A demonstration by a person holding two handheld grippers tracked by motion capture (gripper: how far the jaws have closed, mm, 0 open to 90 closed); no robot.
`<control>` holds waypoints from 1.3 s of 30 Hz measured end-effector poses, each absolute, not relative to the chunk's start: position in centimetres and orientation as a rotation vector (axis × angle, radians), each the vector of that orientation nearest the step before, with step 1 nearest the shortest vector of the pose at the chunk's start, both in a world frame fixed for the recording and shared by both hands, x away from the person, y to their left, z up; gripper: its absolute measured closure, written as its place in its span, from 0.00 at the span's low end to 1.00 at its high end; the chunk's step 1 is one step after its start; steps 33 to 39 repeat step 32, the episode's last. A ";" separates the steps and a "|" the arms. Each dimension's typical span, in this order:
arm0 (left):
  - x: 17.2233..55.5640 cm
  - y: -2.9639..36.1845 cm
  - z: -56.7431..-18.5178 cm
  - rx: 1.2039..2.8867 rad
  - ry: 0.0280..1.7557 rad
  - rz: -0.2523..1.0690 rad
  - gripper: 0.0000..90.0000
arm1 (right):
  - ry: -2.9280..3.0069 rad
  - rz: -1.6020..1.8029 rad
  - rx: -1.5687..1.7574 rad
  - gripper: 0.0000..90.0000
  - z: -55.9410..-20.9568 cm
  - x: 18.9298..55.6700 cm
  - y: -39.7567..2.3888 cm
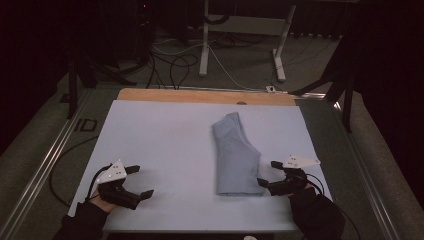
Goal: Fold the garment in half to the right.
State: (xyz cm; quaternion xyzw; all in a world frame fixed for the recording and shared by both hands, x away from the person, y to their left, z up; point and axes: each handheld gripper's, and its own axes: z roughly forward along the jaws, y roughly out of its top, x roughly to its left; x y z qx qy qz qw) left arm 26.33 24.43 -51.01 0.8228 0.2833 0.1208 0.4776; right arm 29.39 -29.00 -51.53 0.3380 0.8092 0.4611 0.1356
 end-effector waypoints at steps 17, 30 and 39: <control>26.2 24.7 -51.1 2.002 0.706 0.312 0.01 | 2.291 1.284 0.964 0.10 -52.5 28.1 -28.8; 26.2 24.6 -51.1 1.997 0.712 0.317 0.01 | 2.287 1.276 0.983 0.10 -52.7 28.4 -28.8; 26.2 24.6 -51.1 2.003 0.707 0.319 0.01 | 2.290 1.274 0.983 0.10 -52.7 28.4 -28.8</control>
